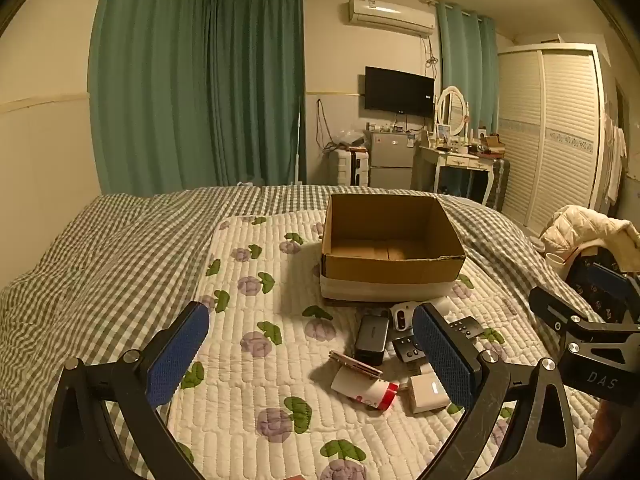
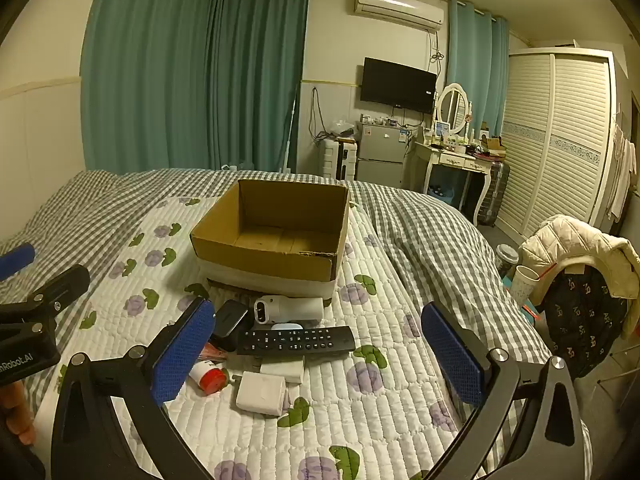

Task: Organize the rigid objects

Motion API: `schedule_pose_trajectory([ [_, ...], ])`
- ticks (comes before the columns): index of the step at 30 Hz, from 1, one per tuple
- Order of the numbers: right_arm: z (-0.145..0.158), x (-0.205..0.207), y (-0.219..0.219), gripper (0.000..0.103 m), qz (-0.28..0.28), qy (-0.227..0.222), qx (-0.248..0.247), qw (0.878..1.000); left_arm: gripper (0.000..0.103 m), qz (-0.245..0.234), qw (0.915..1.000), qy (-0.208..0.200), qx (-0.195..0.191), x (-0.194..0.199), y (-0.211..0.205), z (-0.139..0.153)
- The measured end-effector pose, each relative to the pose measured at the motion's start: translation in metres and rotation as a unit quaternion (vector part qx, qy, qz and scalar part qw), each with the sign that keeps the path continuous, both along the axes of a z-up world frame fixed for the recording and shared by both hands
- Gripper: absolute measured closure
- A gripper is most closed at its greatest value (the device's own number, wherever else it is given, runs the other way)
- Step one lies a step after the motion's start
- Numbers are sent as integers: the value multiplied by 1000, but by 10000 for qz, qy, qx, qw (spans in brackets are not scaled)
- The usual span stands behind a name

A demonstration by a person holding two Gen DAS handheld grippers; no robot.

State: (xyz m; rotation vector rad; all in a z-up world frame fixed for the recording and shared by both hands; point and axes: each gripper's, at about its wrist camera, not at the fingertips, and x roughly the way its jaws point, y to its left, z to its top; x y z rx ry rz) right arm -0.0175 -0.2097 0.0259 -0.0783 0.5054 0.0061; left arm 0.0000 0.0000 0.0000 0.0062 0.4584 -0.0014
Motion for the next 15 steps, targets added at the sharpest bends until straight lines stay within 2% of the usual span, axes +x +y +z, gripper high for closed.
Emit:
schedule_pose_trajectory([
  [15,-1,0,0,0,2,-15,-13,10000,0,23,10000,69,66,1,1,-1],
])
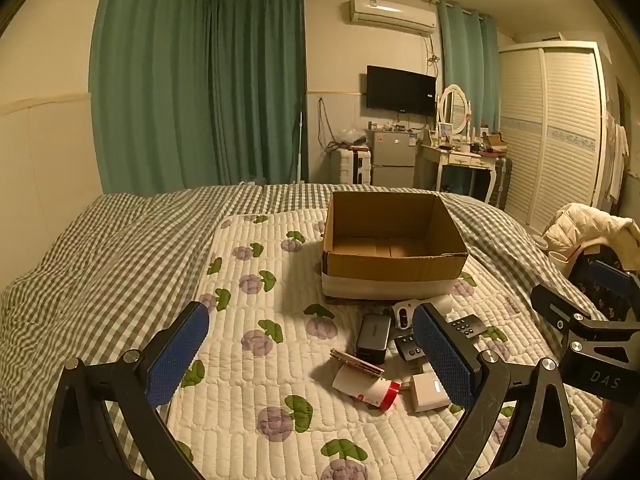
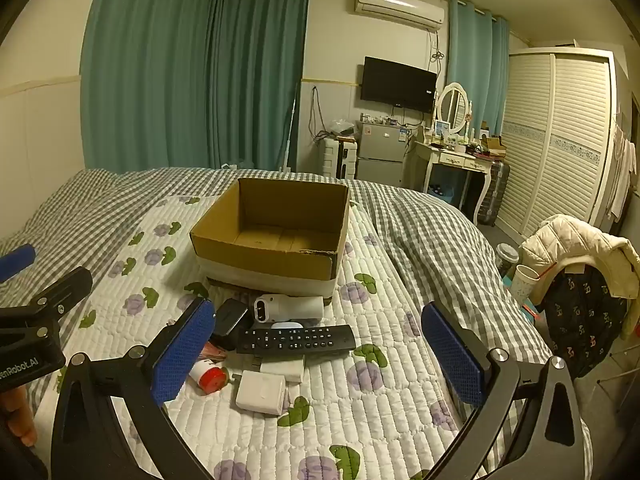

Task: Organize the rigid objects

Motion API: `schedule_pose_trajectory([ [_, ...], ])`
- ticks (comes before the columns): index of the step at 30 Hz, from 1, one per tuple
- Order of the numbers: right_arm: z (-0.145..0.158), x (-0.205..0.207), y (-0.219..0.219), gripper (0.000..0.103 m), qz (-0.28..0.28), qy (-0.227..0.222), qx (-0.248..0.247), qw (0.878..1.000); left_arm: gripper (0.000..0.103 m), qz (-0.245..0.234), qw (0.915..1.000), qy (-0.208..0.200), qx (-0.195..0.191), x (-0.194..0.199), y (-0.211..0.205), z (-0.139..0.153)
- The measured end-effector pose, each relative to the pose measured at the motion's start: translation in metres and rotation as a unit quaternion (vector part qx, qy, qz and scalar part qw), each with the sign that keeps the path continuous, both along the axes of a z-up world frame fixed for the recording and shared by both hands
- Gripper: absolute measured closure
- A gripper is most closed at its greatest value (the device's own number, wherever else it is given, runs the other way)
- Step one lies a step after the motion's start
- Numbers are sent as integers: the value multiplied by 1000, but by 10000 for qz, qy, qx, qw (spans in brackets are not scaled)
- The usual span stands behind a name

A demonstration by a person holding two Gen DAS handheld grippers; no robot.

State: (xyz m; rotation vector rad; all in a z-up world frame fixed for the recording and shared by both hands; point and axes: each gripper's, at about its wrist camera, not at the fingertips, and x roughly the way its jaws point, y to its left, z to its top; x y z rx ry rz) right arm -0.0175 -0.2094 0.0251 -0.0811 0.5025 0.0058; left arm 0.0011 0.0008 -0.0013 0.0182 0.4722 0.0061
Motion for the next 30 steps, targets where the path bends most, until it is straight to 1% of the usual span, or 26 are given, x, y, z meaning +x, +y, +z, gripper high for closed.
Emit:
schedule_pose_trajectory([
  [11,-1,0,1,0,3,2,2,10000,0,57,10000,-18,-49,0,7,1],
  [30,-2,-1,4,0,-3,10,-10,10000,0,60,10000,-24,-35,-1,5,0],
])
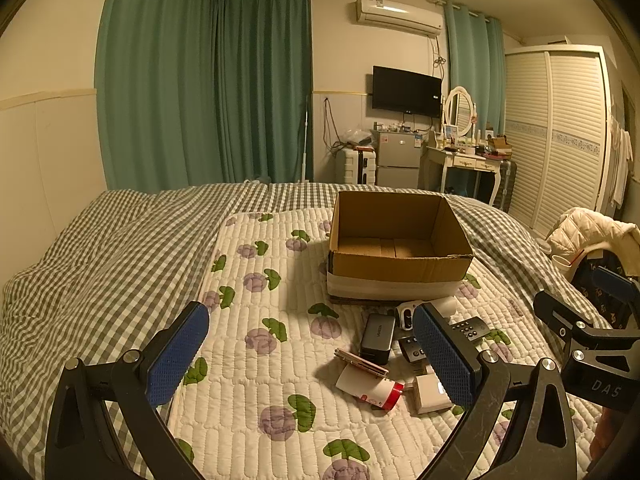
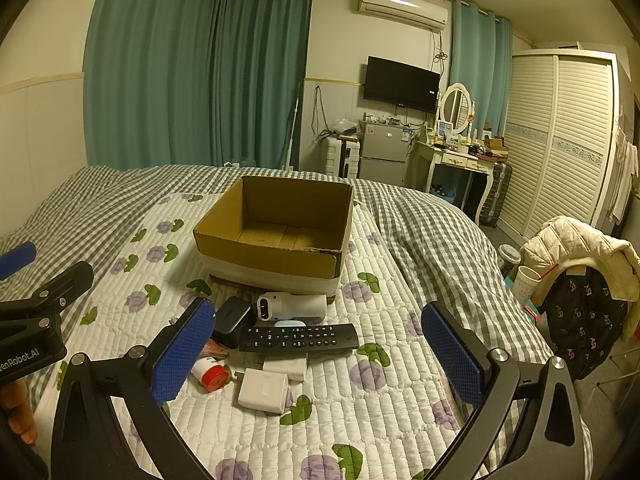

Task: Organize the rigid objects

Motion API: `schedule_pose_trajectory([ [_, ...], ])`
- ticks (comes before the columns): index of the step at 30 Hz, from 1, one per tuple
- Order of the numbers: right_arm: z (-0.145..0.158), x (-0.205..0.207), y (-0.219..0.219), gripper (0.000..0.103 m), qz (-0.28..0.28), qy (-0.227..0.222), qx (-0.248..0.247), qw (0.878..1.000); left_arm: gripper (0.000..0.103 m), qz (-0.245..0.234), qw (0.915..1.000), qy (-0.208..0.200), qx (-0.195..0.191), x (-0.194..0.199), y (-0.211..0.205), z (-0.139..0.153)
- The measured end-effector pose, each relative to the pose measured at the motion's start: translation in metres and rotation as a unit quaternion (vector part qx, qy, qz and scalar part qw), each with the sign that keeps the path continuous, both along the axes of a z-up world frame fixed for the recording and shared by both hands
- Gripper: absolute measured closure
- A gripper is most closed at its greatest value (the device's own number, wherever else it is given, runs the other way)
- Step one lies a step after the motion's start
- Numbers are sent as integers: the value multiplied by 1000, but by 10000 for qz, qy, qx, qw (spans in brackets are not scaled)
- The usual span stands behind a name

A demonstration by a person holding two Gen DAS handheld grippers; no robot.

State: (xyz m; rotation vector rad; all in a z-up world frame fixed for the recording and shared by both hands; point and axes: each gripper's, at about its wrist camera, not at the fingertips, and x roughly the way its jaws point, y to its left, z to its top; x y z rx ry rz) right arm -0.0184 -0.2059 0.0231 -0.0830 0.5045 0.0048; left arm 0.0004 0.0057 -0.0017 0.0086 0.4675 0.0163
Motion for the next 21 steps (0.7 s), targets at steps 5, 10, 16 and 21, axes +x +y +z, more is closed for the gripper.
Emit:
schedule_pose_trajectory([
  [5,0,1,1,0,3,1,0,10000,0,-2,10000,2,-4,0,0,0],
  [10,0,1,2,0,2,0,-3,10000,0,-3,10000,0,-1,0,0,0],
  [16,0,1,1,0,6,9,-8,10000,0,0,10000,0,-6,0,0,0],
  [21,-1,1,4,0,8,16,-10,10000,0,1,10000,5,-4,0,0,0],
])
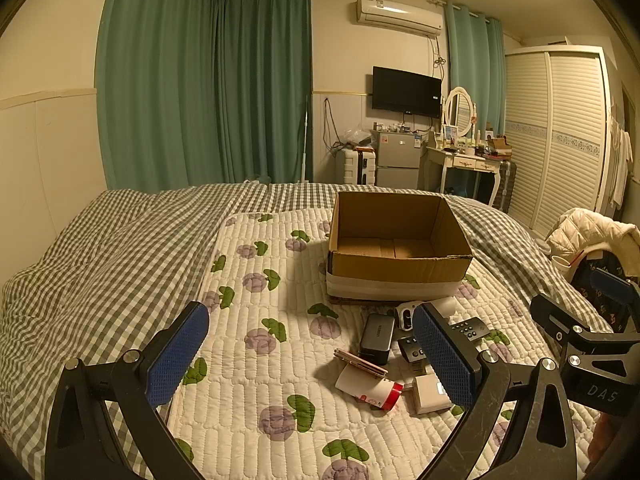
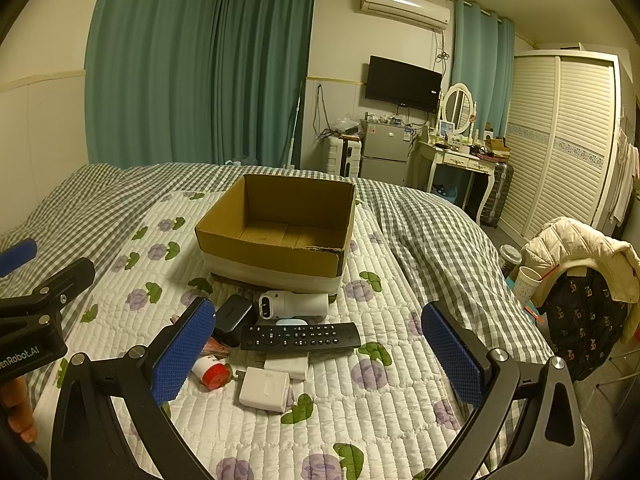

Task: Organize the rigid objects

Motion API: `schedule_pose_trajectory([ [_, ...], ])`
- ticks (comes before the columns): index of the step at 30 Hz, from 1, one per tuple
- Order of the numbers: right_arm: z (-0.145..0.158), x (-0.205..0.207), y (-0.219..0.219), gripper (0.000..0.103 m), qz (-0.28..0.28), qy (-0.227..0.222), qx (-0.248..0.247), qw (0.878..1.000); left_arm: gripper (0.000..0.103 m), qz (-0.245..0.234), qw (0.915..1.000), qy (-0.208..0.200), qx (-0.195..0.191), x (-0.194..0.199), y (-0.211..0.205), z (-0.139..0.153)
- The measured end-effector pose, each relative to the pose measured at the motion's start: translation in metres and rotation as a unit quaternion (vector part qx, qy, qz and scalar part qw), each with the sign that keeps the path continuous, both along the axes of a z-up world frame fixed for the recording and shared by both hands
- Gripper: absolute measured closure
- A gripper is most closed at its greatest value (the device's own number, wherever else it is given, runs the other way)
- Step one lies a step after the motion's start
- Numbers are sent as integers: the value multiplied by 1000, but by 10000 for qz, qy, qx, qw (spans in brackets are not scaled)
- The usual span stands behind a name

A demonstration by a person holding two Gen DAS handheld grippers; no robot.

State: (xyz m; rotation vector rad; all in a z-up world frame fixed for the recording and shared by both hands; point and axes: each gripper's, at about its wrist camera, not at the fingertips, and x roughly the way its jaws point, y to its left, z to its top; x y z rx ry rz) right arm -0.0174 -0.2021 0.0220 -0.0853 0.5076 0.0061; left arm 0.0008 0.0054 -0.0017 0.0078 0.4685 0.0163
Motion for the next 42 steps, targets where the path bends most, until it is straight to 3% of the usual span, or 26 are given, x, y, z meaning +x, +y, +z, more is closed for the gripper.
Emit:
schedule_pose_trajectory([
  [28,-11,3,7,0,33,118,-19,9999,0,-3,10000,67,-37,1,-3,-7],
  [35,-46,30,6,0,50,931,109,9956,0,46,9984,546,108,22,-3,-45],
  [42,-115,62,21,0,269,2149,128,9762,0,79,9916,1258,296,43,2,-100],
])
